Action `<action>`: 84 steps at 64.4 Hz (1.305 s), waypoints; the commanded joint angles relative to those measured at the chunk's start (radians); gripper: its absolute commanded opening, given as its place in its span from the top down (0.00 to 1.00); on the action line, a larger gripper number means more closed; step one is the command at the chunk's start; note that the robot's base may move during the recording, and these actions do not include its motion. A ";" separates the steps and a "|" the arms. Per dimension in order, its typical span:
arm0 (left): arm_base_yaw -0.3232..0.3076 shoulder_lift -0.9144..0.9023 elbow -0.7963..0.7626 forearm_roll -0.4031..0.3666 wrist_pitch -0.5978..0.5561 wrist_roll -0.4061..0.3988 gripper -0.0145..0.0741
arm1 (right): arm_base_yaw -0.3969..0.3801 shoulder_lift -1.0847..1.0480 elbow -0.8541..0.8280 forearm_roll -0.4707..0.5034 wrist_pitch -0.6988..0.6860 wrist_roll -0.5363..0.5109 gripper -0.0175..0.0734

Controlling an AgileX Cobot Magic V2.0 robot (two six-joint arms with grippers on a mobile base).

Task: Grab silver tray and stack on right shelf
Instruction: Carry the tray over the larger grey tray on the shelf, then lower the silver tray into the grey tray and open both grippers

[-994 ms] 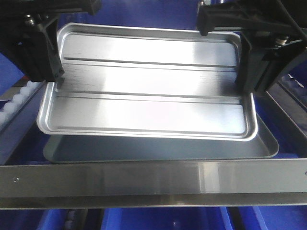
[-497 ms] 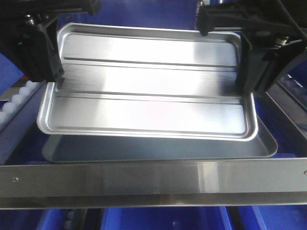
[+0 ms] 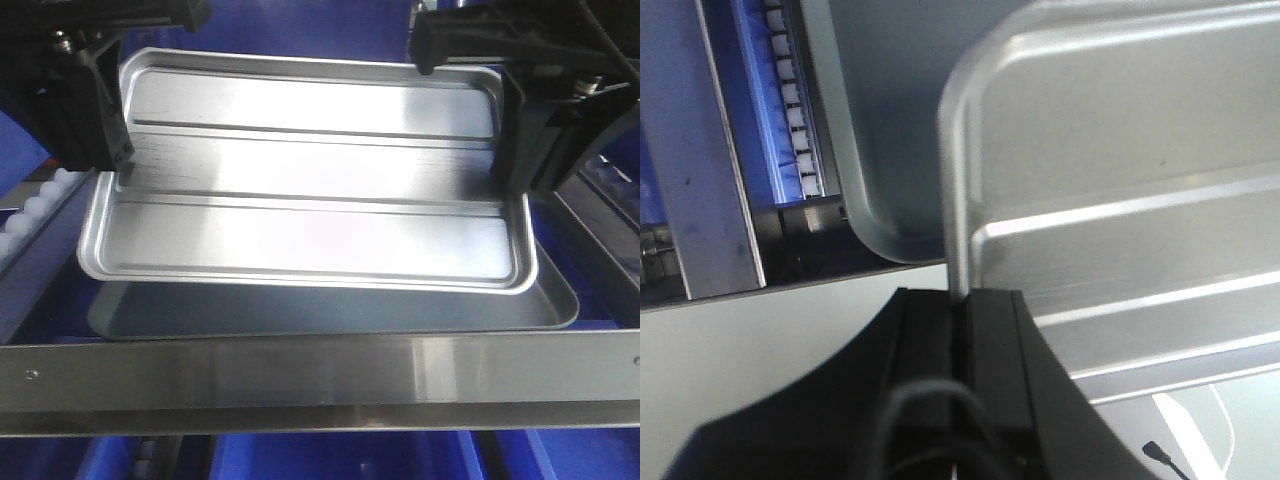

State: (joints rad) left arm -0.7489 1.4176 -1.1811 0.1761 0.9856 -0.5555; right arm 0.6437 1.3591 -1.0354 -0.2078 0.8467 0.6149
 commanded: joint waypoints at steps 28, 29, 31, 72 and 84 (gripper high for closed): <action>0.005 0.024 -0.155 0.049 -0.070 0.007 0.94 | -0.049 -0.024 -0.164 -0.012 -0.040 -0.022 0.75; 0.008 0.028 -0.159 0.049 -0.070 0.007 0.94 | -0.055 -0.021 -0.171 -0.012 -0.040 -0.026 0.75; 0.013 0.046 -0.174 0.049 -0.072 0.009 0.94 | -0.068 -0.014 -0.184 -0.012 -0.040 -0.033 0.75; 0.130 0.329 -0.247 0.077 -0.134 0.017 0.94 | -0.192 0.298 -0.244 -0.012 -0.135 -0.101 0.75; 0.134 0.338 -0.247 0.072 -0.159 0.087 0.94 | -0.192 0.301 -0.244 -0.012 -0.141 -0.101 0.72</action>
State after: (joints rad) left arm -0.6183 1.8041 -1.3959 0.2248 0.8578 -0.4906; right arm 0.4604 1.7095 -1.2406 -0.1954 0.7503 0.5250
